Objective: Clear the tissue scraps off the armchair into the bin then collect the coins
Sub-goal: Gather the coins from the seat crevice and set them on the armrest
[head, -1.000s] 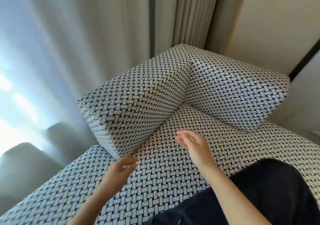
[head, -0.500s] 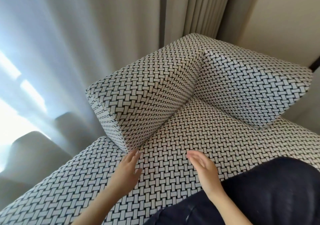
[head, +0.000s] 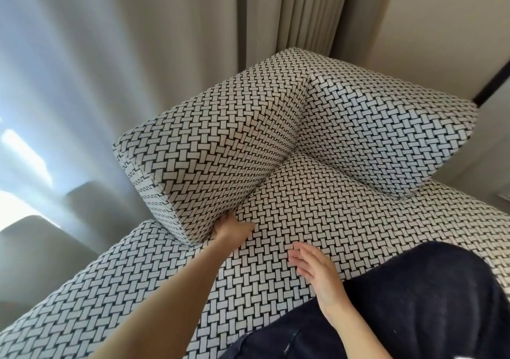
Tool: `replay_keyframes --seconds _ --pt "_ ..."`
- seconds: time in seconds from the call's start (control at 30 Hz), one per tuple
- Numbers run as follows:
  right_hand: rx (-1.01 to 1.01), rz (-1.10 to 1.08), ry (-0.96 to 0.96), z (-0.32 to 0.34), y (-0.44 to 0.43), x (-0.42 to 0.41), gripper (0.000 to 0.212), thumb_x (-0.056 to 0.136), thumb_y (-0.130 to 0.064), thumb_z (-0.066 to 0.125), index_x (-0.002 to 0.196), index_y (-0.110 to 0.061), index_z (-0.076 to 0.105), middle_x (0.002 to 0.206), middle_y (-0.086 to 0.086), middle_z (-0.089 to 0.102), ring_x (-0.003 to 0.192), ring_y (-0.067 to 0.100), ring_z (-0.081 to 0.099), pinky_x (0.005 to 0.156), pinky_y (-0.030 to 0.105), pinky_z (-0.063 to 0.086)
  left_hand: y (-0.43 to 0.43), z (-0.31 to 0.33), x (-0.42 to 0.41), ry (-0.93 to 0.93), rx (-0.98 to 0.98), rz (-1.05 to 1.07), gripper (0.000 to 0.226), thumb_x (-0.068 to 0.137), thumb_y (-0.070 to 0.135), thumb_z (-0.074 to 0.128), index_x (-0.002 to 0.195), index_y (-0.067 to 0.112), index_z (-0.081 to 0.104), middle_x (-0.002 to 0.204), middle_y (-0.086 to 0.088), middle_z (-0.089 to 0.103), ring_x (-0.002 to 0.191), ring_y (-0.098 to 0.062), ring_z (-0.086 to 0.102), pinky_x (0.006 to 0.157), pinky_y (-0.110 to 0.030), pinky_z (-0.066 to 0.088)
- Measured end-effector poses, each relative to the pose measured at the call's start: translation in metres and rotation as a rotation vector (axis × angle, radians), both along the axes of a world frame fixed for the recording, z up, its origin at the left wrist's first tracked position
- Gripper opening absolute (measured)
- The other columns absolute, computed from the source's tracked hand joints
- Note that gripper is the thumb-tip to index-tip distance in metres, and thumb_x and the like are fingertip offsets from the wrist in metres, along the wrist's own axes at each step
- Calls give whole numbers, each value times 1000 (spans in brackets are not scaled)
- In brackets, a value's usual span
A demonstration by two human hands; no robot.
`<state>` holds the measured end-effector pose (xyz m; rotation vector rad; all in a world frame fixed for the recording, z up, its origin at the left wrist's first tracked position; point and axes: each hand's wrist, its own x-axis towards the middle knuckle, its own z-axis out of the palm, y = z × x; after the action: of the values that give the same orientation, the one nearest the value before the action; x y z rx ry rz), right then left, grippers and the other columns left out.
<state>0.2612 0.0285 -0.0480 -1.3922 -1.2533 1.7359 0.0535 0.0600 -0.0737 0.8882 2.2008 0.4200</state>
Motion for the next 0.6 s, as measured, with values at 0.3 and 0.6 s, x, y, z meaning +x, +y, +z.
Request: replay_keyframes --seconds 0.3,0.6 --pt "-5 -21 24 -3 0 -1 20 96 -28 48 110 -26 62 107 0 70 104 13 64 98 34 46 16 2 16 202 -192 5 74 91 45 41 148 10 9 152 -15 7 141 -33 4 115 -48 5" --pt "-39 -11 23 -5 6 -3 25 98 -28 43 116 -23 60 111 -1 68 105 11 63 97 30 45 -8 -15 21 285 54 12 68 92 40 37 150 16 10 157 -2 10 144 -20 6 118 -39 0"
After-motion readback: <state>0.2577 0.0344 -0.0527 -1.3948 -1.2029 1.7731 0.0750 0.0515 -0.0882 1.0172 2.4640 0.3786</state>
